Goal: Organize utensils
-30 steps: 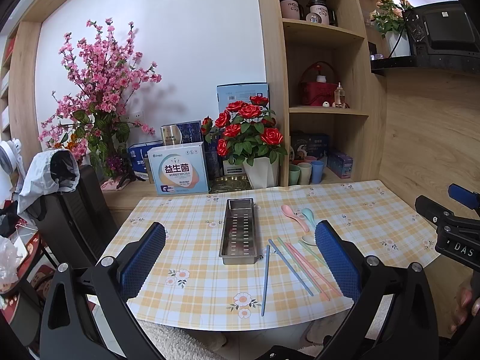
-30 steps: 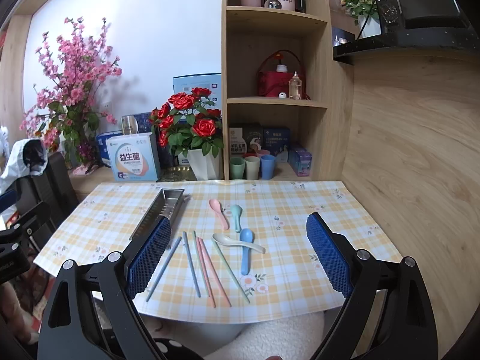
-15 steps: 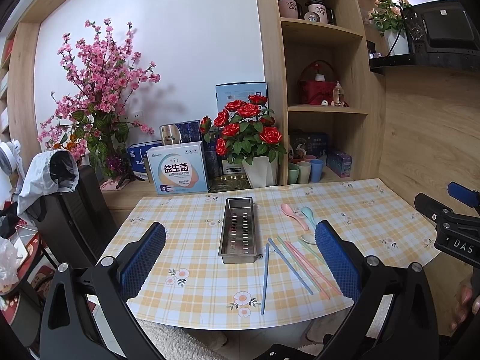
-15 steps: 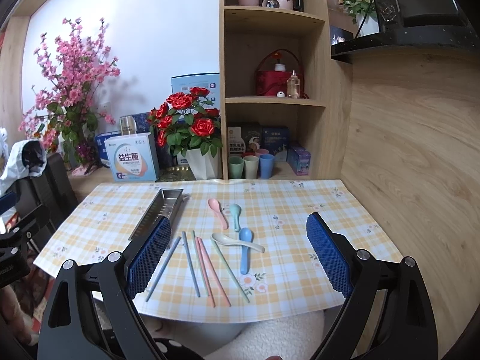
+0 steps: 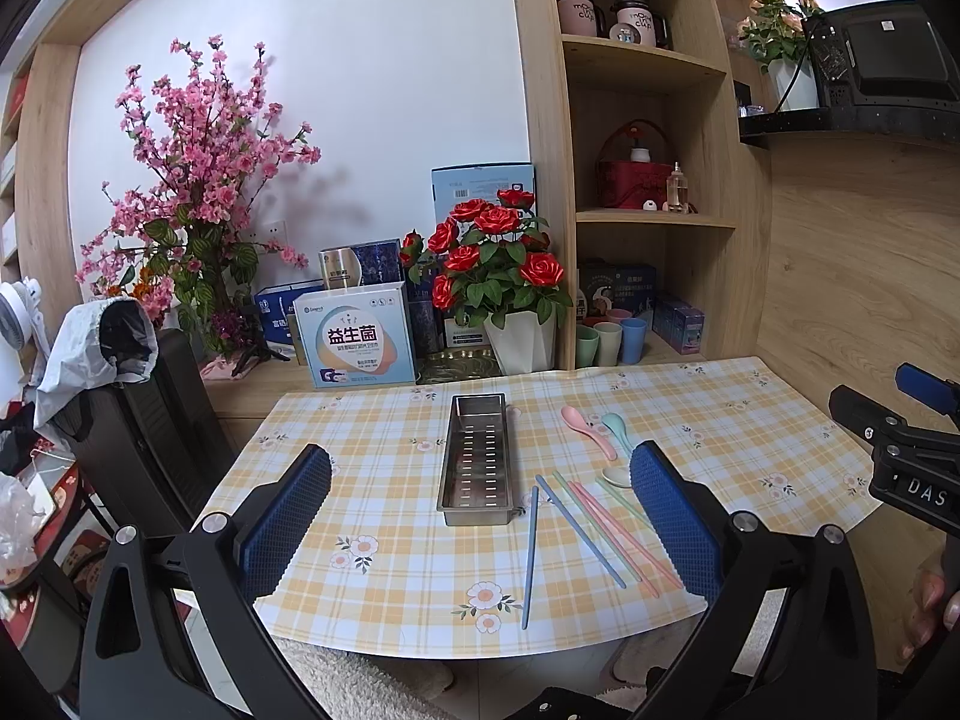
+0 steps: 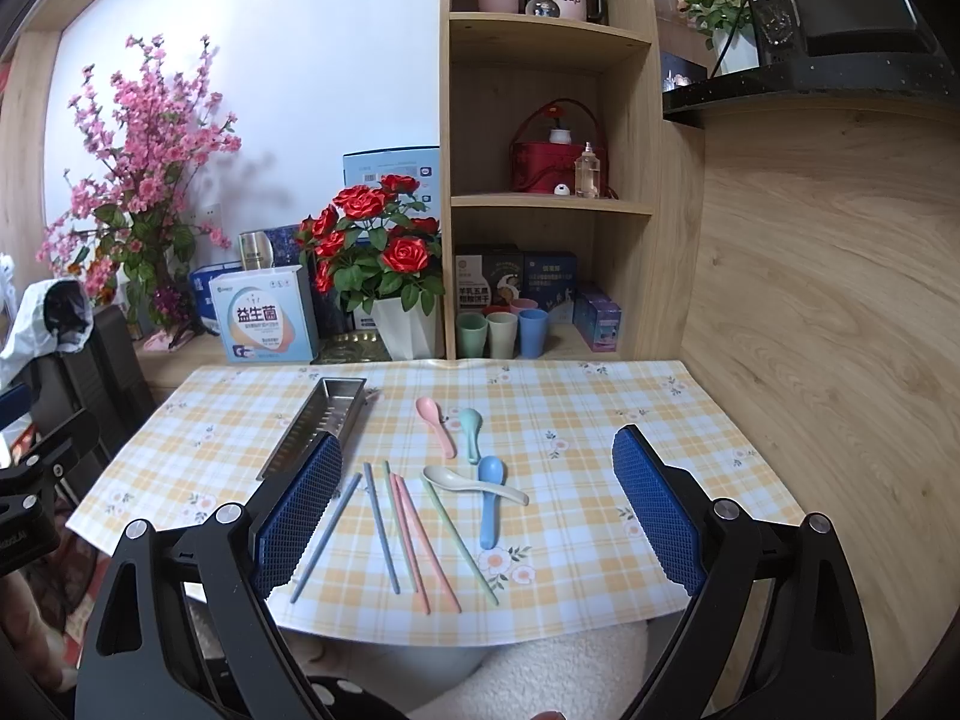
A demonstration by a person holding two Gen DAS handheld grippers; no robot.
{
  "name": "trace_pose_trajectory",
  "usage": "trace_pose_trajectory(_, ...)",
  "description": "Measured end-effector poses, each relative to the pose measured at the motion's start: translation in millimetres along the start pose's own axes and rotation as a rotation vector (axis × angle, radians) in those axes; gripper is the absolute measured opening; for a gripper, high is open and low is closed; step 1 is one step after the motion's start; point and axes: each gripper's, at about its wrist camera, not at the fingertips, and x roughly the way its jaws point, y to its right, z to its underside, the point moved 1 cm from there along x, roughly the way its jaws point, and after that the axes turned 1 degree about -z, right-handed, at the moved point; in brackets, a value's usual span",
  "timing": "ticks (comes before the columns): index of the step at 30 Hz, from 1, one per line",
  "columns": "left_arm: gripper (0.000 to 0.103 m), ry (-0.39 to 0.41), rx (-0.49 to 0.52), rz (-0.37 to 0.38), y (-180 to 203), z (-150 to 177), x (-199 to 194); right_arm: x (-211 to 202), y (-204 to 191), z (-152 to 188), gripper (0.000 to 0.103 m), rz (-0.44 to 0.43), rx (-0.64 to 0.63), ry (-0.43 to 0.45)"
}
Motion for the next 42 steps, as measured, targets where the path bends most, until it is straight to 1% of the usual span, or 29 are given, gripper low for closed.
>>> trace_pose_trajectory(30,0.098,-0.001,-0.002,0.0,-1,-2,2,0,0,1,0.089,0.002,0.0,0.001)
trace_pose_trajectory(38,0.098,-0.004,-0.005,0.001,-7,-1,3,0,0,1,0.089,0.001,0.0,0.001)
trace_pose_trajectory(42,0.098,-0.018,-0.001,-0.022,-11,-2,5,3,3,-3,0.089,-0.007,0.0,0.0)
